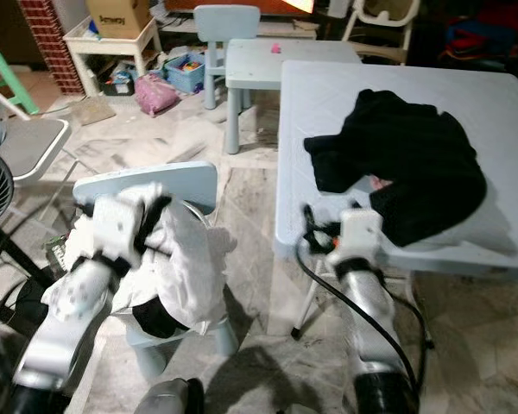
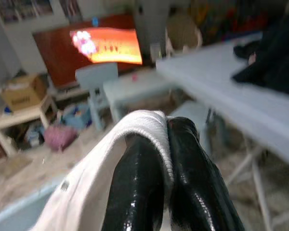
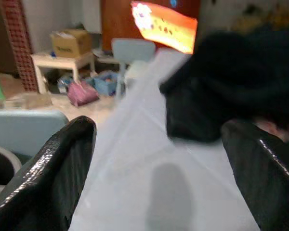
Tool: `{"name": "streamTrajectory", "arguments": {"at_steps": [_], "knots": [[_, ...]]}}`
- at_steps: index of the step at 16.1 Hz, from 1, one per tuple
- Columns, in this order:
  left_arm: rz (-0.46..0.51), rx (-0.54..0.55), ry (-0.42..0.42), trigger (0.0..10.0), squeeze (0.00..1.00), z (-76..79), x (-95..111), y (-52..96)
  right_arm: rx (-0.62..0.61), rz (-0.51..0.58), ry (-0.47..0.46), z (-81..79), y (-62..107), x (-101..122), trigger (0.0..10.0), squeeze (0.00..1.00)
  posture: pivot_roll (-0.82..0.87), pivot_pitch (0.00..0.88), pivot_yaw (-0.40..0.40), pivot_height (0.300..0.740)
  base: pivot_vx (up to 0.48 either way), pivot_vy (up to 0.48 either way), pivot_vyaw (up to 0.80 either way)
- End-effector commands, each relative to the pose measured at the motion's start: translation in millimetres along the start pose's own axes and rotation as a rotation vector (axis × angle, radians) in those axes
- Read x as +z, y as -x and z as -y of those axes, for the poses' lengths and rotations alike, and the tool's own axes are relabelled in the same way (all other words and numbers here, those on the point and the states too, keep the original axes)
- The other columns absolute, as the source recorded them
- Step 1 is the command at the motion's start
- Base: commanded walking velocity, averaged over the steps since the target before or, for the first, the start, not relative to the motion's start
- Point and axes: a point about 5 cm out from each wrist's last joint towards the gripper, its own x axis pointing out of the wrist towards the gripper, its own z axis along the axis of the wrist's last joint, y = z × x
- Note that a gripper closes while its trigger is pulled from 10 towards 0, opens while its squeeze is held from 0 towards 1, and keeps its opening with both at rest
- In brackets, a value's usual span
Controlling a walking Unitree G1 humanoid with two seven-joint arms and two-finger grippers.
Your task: Hang hanger
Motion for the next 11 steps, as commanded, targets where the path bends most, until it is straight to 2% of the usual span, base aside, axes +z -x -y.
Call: {"name": "streamTrajectory", "arguments": {"at_steps": [1,4,8,11], "knots": [[0.046,-0.002,-0.005,10.0,0.00,0.5,10.0,-3.7,-0.002,0.026,0.003,2.8,-3.1,8.3,10.0,0.00,-0.03,0.000,-0.001,0.740,0.000,0.000,0.00],[0.048,-0.006,0.004,10.0,0.00,5.4,8.0,-4.3,-0.005,0.001,0.013,7.9,-1.4,3.8,10.0,0.00,-0.03,0.000,-0.014,0.740,-0.172,0.000,0.00],[0.037,-0.011,0.007,10.0,0.00,6.9,6.2,-3.3,0.006,-0.007,0.011,3.5,-1.9,3.1,10.0,0.00,-0.02,0.000,-0.017,0.740,-0.060,0.000,0.00],[0.033,-0.020,0.002,10.0,0.00,7.0,6.3,-4.6,0.013,-0.020,0.012,1.9,0.0,0.8,10.0,0.00,-0.03,0.000,-0.015,0.740,-0.269,0.000,0.00]]}}
